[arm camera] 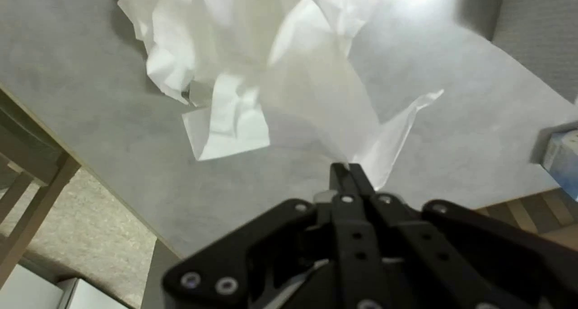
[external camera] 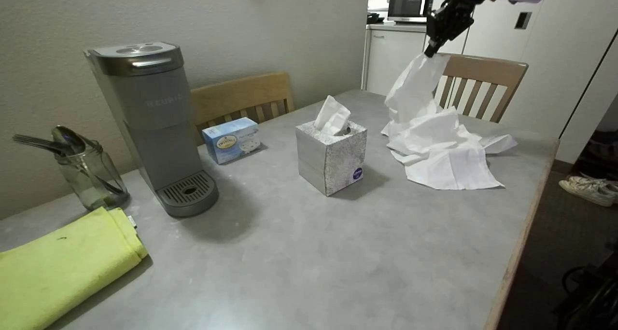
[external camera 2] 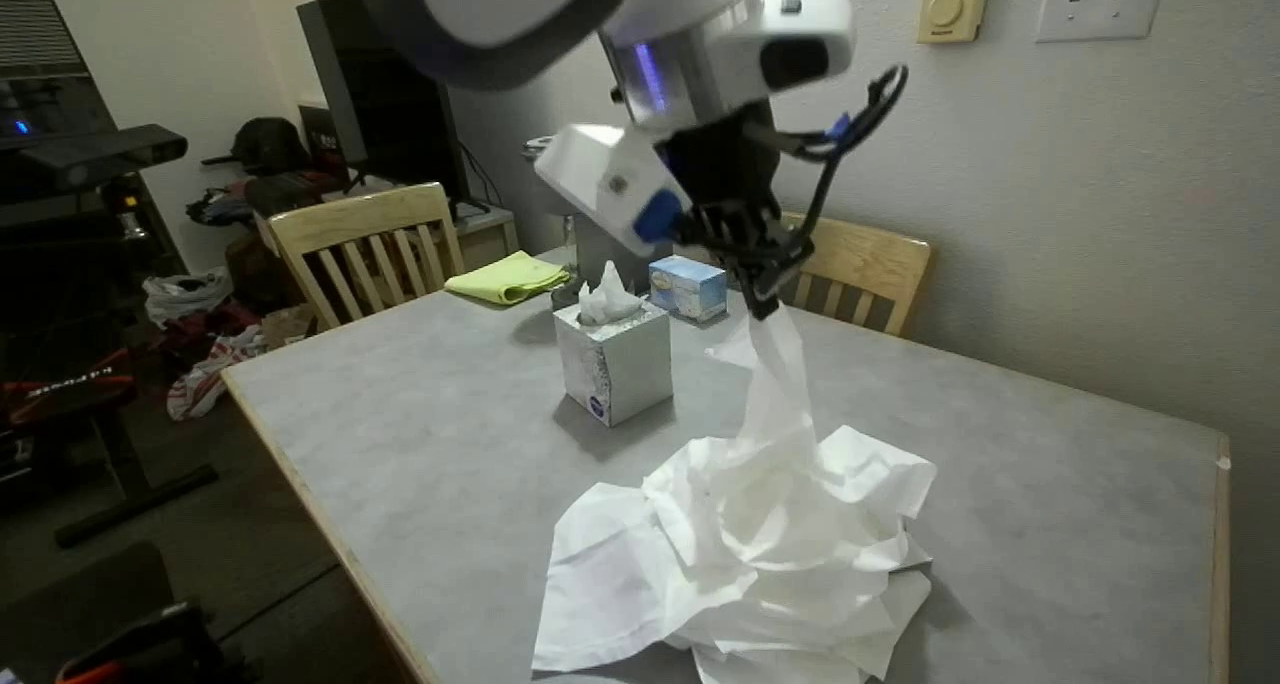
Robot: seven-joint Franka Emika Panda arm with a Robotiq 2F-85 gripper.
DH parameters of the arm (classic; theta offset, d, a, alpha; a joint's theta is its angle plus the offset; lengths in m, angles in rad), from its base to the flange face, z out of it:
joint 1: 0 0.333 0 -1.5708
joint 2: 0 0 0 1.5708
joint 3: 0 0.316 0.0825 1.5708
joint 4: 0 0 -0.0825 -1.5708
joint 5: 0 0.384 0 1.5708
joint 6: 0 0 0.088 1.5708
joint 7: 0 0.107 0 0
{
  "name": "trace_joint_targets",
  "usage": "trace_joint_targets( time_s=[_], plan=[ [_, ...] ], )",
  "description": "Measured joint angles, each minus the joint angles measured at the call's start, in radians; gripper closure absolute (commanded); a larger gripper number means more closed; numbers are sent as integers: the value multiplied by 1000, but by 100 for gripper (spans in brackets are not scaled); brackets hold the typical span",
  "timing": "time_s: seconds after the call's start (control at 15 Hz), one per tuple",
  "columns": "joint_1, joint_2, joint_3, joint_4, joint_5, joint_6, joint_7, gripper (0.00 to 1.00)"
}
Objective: Take a tissue from the tissue box and put it on the table
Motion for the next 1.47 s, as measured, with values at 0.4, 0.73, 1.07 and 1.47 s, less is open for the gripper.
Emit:
trace_joint_targets(
  time_s=[0.4,0.73,1.07,1.47],
  plan=[
    [-59,237,50,3,-1,162,-7,43],
    [-97,229,96,18,-3,171,5,8],
    [-94,99,104,6,-6,155,52,0],
    [-74,-25,96,-25,-42,86,145,0]
  ],
)
